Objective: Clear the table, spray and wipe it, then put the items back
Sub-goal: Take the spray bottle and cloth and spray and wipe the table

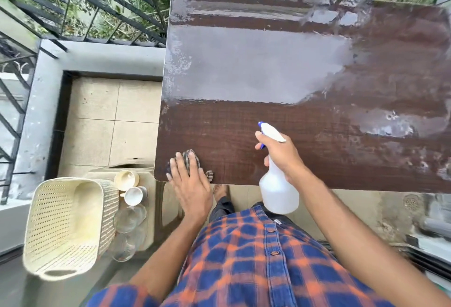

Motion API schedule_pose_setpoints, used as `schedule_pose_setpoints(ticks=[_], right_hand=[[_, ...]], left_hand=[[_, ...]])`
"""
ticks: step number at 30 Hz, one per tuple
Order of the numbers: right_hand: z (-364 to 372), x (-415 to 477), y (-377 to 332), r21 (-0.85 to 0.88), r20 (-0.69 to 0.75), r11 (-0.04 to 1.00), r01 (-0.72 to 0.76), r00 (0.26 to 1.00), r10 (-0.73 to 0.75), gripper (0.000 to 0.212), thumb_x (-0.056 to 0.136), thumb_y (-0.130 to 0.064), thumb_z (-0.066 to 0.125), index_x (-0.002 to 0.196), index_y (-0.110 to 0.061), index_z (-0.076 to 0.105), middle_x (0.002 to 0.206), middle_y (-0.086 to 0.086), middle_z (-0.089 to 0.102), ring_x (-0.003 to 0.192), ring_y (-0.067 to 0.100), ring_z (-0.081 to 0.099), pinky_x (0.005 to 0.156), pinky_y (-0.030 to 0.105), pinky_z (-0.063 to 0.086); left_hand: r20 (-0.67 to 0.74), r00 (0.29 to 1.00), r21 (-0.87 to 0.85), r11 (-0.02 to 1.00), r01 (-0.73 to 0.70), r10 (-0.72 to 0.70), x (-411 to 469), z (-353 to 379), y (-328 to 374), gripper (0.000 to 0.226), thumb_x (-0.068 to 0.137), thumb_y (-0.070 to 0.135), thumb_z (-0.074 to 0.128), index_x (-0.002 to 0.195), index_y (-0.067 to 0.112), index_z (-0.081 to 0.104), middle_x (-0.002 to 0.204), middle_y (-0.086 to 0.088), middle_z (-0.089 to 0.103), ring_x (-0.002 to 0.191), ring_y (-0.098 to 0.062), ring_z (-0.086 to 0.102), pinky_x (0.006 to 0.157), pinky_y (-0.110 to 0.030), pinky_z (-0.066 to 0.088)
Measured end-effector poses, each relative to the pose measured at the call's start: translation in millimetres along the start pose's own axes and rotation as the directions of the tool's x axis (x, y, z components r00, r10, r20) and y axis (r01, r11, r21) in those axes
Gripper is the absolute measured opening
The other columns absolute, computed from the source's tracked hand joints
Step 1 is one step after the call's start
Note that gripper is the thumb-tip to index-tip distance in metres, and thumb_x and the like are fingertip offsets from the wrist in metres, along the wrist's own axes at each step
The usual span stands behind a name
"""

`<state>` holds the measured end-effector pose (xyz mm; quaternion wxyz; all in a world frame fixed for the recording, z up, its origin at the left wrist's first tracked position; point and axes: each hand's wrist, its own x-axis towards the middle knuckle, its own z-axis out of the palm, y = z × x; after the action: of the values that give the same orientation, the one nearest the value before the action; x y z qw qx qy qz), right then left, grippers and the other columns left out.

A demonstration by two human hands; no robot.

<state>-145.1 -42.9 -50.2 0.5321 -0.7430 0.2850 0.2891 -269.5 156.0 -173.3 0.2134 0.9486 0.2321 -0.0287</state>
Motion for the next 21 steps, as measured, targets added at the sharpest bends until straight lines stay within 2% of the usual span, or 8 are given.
schedule_pose_setpoints(ticks=[2, 4, 6, 9, 12, 16, 18, 21], right_hand=[[-9.1, 0.9, 4.9, 0.012, -0.014, 1.0, -0.008, 1.0, 0.008, 0.039, 0.095, -0.045, 0.065, 0.128, -0.023, 0.066, 0.109, 0.006, 0.075, 0.044, 0.015, 0.048, 0.057, 0.024, 0.048], [-21.4, 0.8, 9.3, 0.002, -0.045, 1.0, -0.015, 0.999, 0.015, 0.039, 0.095, -0.046, 0.065, 0.124, -0.019, 0.068, 0.108, 0.004, 0.075, 0.043, 0.015, 0.048, 0.055, 0.022, 0.048], [-35.0, -1.5, 14.5, 0.02, -0.072, 1.0, -0.01, 0.997, 0.012, 0.035, 0.095, -0.044, 0.065, 0.119, -0.019, 0.069, 0.109, 0.006, 0.074, 0.042, 0.015, 0.047, 0.055, 0.023, 0.048], [-60.0, -5.4, 26.1, 0.079, -0.114, 0.997, -0.009, 0.993, 0.018, 0.031, 0.097, -0.042, 0.065, 0.123, -0.025, 0.065, 0.109, 0.009, 0.074, 0.045, 0.018, 0.047, 0.057, 0.027, 0.046], [-87.2, -8.2, 43.0, 0.111, -0.151, 0.994, -0.023, 0.988, 0.04, 0.033, 0.097, -0.042, 0.064, 0.125, -0.025, 0.065, 0.108, 0.009, 0.074, 0.044, 0.018, 0.047, 0.055, 0.026, 0.045], [-120.9, -11.2, 69.6, 0.151, -0.16, 0.988, -0.03, 0.986, 0.055, 0.021, 0.096, -0.04, 0.066, 0.113, -0.028, 0.067, 0.098, 0.009, 0.073, 0.044, 0.02, 0.047, 0.056, 0.028, 0.043], [-141.0, -10.6, 81.8, 0.175, -0.152, 0.984, -0.036, 0.986, 0.063, 0.018, 0.096, -0.038, 0.067, 0.111, -0.029, 0.067, 0.092, 0.004, 0.071, 0.042, 0.019, 0.046, 0.054, 0.028, 0.043], [-173.9, -5.9, 100.1, 0.139, -0.145, 0.989, -0.048, 0.987, 0.068, 0.021, 0.095, -0.036, 0.068, 0.109, -0.021, 0.072, 0.089, 0.003, 0.071, 0.038, 0.014, 0.045, 0.047, 0.022, 0.042]], left_hand=[[0.059, 0.988, 0.03, 0.989, -0.143, 0.141, -10.4, 10.3, 22.7, 0.053, 0.099, 0.027, 0.041, 0.151, 0.018, 0.041, 0.16, -0.014, 0.03, 0.148, -0.036, 0.024, 0.117, -0.058, 0.021], [0.102, 0.955, 0.039, 0.958, -0.285, 0.28, -13.9, 19.0, 46.0, 0.053, 0.098, 0.026, 0.045, 0.15, 0.02, 0.042, 0.16, -0.012, 0.033, 0.148, -0.034, 0.026, 0.118, -0.057, 0.021], [0.144, 0.916, 0.043, 0.923, -0.383, 0.374, -16.3, 25.5, 64.3, 0.053, 0.097, 0.025, 0.046, 0.15, 0.02, 0.043, 0.159, -0.011, 0.034, 0.148, -0.032, 0.026, 0.118, -0.057, 0.021], [0.188, 0.862, 0.045, 0.872, -0.487, 0.471, -18.4, 37.4, 88.0, 0.053, 0.098, 0.025, 0.045, 0.15, 0.019, 0.042, 0.16, -0.011, 0.033, 0.149, -0.033, 0.025, 0.118, -0.057, 0.021], [0.233, 0.826, 0.051, 0.842, -0.537, 0.513, -24.5, 48.8, 112.7, 0.053, 0.1, 0.025, 0.043, 0.152, 0.019, 0.039, 0.162, -0.01, 0.029, 0.15, -0.033, 0.021, 0.119, -0.057, 0.019], [0.242, 0.818, 0.059, 0.833, -0.55, 0.522, -36.0, 64.5, 148.9, 0.053, 0.1, 0.025, 0.042, 0.152, 0.019, 0.039, 0.161, -0.011, 0.03, 0.15, -0.034, 0.021, 0.119, -0.058, 0.02], [0.233, 0.829, 0.071, 0.842, -0.535, 0.508, -44.6, 74.6, 169.1, 0.053, 0.099, 0.025, 0.042, 0.151, 0.019, 0.04, 0.161, -0.011, 0.031, 0.149, -0.034, 0.023, 0.118, -0.059, 0.021], [0.18, 0.885, 0.096, 0.888, -0.45, 0.43, -58.3, 91.1, 198.2, 0.053, 0.097, 0.025, 0.045, 0.149, 0.02, 0.044, 0.159, -0.011, 0.034, 0.148, -0.034, 0.026, 0.117, -0.059, 0.021]])
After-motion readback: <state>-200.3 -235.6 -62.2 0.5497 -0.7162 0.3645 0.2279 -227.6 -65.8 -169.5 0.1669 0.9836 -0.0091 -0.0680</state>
